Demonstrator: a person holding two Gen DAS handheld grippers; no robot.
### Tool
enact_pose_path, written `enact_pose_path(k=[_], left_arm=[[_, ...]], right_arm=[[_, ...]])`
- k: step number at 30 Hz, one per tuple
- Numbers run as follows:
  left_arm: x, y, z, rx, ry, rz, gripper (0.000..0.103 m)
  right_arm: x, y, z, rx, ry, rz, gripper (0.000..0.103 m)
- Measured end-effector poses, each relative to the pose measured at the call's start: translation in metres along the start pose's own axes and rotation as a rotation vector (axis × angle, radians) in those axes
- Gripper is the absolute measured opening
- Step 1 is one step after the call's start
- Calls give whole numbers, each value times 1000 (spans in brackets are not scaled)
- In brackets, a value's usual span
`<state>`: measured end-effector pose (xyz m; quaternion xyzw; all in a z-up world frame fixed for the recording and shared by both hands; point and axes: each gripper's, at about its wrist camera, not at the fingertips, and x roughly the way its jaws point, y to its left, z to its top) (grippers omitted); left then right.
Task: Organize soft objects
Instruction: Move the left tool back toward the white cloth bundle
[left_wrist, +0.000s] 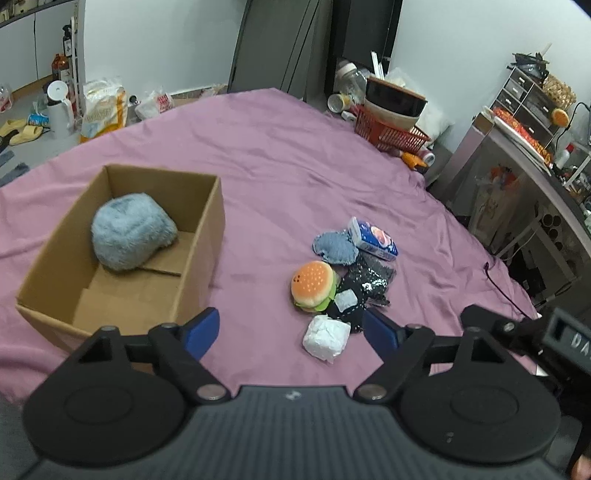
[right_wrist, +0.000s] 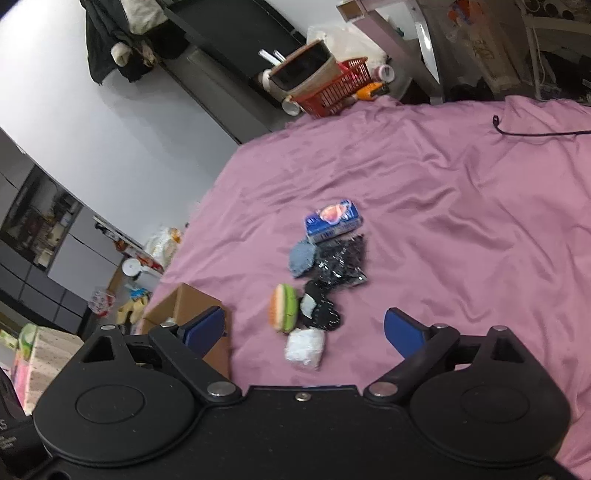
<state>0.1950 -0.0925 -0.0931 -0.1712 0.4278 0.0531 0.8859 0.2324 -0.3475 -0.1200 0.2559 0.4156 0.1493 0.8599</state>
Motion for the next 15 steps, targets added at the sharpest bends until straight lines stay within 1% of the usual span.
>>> enact_pose_path(k=[2,5,7,12,15], left_arm=[[9,-5,-3,6,12,-2,82],[23,-11,-6,23,33,-7,79],[32,-13,-8,28,46,-9,76],[52,-16,-12,49,78,-20,73],[63,-17,-13,35,83,-31,73]], right_arm=[[8,-2,-2,-6,22,-6,90],[16,-5,-3,0,37,-10,90],[19,-8,-3,5,39,-8,89],[32,-21,0,65,64,13,81],[43,-27,0,100,87,25,76]])
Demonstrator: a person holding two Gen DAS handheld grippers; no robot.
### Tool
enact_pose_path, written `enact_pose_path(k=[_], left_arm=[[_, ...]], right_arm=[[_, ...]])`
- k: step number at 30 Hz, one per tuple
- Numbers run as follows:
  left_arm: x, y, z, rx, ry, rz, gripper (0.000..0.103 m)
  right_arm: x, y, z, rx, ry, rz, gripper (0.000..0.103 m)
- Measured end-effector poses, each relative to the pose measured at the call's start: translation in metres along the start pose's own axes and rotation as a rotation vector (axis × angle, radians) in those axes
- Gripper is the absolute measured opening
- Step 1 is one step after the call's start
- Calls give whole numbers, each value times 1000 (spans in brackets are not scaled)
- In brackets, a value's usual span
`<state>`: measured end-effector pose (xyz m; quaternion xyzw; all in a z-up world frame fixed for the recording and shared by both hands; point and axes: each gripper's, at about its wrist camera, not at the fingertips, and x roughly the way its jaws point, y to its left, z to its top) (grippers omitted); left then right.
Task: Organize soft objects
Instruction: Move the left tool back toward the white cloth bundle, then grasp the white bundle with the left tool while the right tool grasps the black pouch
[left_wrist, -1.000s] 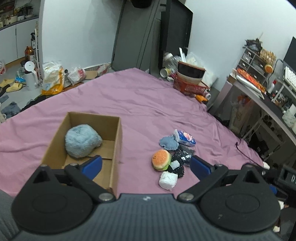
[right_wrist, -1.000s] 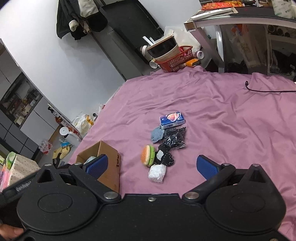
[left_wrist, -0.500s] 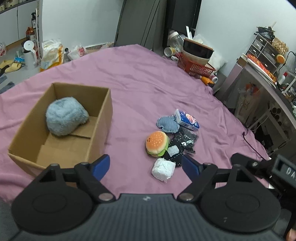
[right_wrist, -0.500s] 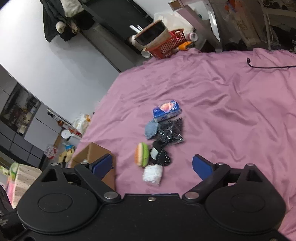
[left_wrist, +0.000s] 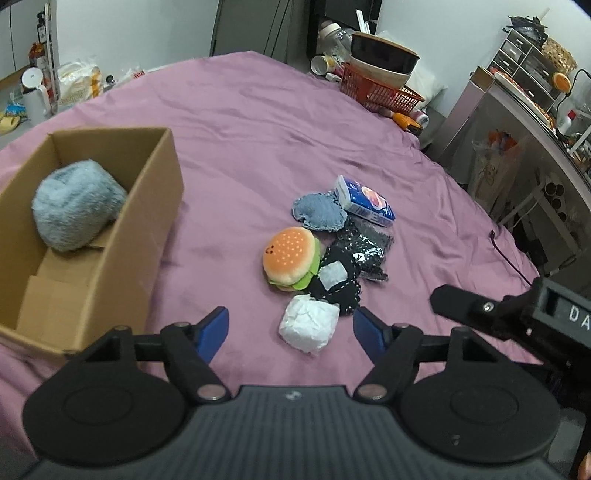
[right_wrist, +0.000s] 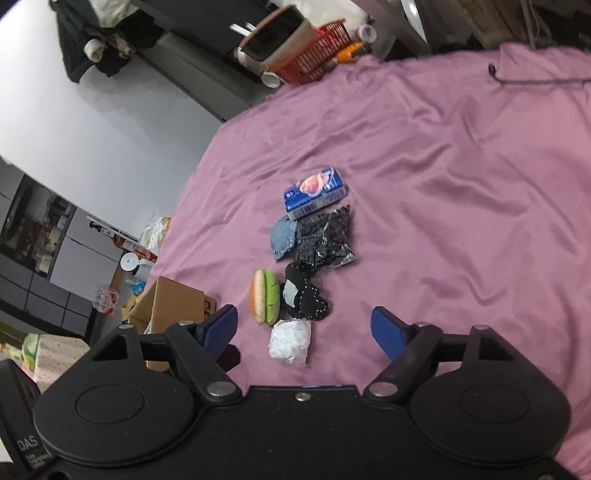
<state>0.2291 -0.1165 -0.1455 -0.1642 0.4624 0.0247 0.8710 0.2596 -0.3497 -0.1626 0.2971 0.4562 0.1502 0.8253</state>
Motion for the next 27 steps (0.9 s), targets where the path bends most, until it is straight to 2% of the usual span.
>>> enact_pose_path(k=[3,8,14,17,27], left_arm=[[16,-3,-2,-7,18,8,72],[43,-3,-6,-27,59,10,63],[62,-7,-6,-18,64,-19,57],[73,-7,-7,-21,92,-17,48],[81,0,-2,-32,107,-52,44]], right_arm=[[10,-5,1,21,22,16,72],[26,-13,3,56,53,27,63],[49,-18,10,97,84,19,60],[60,-14,13,80,87,17,60],[94,-13,19,63,137,-1,59]])
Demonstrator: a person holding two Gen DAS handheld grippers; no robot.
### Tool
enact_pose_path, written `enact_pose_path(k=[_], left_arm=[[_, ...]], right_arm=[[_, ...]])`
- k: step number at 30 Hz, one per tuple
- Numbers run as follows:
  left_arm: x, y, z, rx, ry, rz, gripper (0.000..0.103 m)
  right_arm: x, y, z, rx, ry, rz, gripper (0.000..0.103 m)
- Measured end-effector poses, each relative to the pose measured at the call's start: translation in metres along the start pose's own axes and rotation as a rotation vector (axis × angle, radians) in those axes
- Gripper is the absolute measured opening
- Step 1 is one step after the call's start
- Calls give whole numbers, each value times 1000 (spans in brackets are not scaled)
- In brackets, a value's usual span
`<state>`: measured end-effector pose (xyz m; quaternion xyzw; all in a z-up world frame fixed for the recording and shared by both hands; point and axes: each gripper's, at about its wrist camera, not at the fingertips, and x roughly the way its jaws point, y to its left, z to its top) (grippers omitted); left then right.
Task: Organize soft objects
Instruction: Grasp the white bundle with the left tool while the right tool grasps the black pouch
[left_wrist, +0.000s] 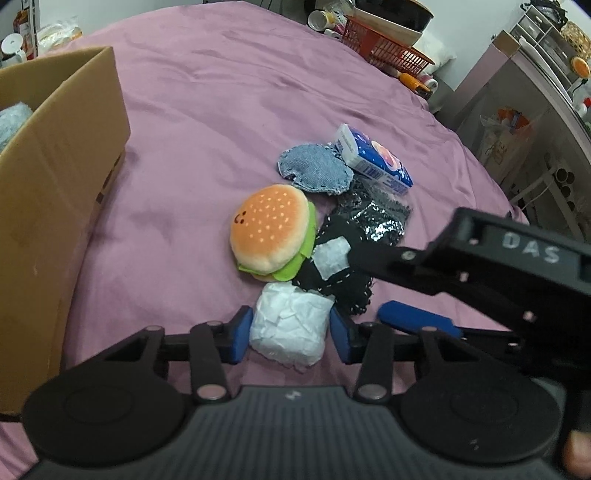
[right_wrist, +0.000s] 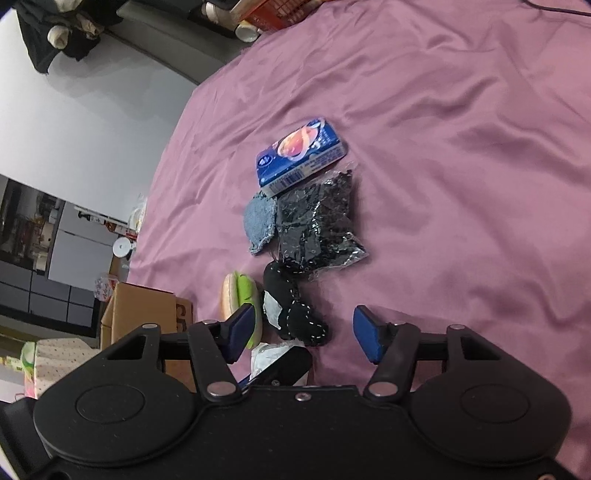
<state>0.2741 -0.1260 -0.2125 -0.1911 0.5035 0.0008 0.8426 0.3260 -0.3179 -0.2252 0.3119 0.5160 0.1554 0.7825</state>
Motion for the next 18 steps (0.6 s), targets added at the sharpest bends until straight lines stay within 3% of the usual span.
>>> enact_pose_path(k=[9,14,18], left_arm=[[-5,7,5,-19,26,-2,44],[-18,10,7,-12,11,15,44],[-32,12,8,-3,-5,43,44]], right_arm=[[15,2,5,-22,22,-6,47],[15,6,2,-56,27,29,22],[3,9,-6,-80,-2,59,14]])
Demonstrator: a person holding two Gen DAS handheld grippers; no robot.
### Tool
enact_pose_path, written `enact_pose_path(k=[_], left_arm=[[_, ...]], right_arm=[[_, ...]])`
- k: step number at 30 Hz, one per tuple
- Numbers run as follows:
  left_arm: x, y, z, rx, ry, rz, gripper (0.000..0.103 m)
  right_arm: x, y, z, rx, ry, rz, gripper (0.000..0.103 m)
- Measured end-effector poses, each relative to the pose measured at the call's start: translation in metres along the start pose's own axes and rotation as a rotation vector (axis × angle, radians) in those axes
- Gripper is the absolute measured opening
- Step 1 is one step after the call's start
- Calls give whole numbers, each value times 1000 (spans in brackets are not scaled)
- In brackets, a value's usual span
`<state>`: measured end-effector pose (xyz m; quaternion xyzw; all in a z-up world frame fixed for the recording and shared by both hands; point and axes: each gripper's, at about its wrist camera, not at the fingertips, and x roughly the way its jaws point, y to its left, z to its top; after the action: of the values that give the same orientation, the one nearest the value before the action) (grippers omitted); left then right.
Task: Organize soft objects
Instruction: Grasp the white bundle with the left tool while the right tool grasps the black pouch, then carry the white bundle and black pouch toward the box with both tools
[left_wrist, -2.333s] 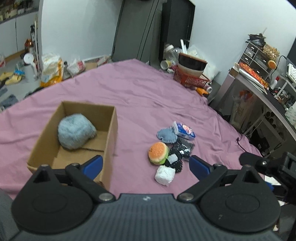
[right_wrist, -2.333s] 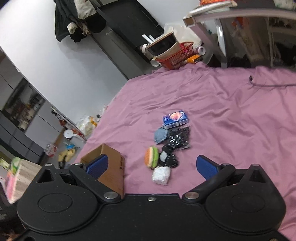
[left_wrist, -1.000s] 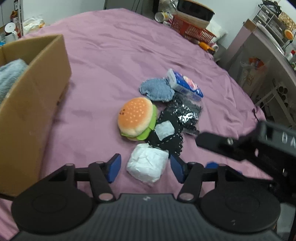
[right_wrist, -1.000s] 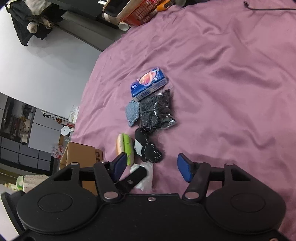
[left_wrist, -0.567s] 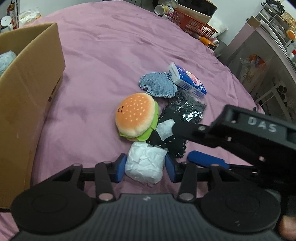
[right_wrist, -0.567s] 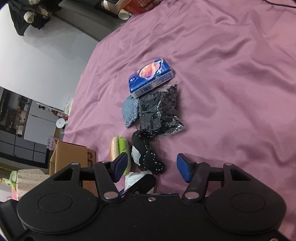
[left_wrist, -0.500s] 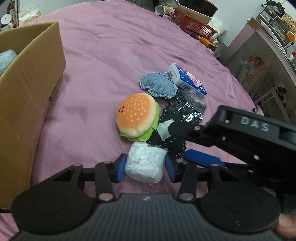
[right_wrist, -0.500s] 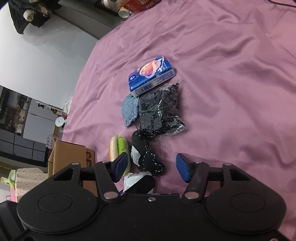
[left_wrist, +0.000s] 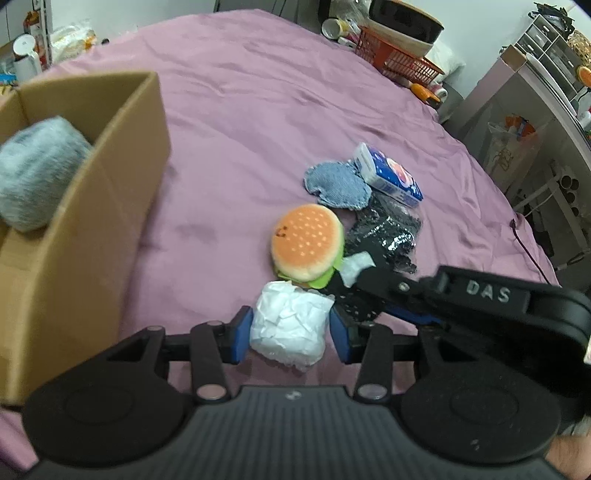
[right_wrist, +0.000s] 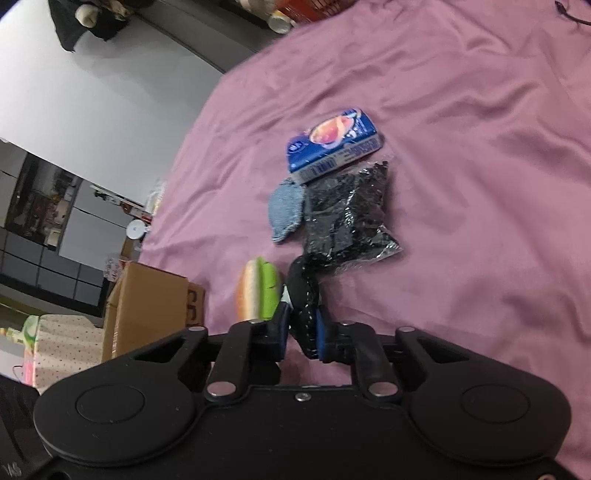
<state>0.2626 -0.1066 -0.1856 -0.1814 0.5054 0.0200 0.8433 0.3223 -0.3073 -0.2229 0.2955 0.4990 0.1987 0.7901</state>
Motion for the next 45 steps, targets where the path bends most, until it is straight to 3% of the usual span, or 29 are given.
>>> enact_pose_path(k=[17,23,30,37,45], left_arm=[[-84,-4,-11,55,-104,-51,44],[-111,1,-8,67,-132,-84,44],[-138,17,3,95,-163,-74,44],[-154,38,11,90,-197,-55,44],[-168,71,21,55,-216,-27,44]], right_arm=[[-75,15,-29,35,-165,-16,12],[-104,36,-34,-17,-242,-11,12],[-117,51,-55,1,-299,24,12],[-122,87,-63,-117,-347,-11,12],[-119,112,-76,-169,-385,-32,12]])
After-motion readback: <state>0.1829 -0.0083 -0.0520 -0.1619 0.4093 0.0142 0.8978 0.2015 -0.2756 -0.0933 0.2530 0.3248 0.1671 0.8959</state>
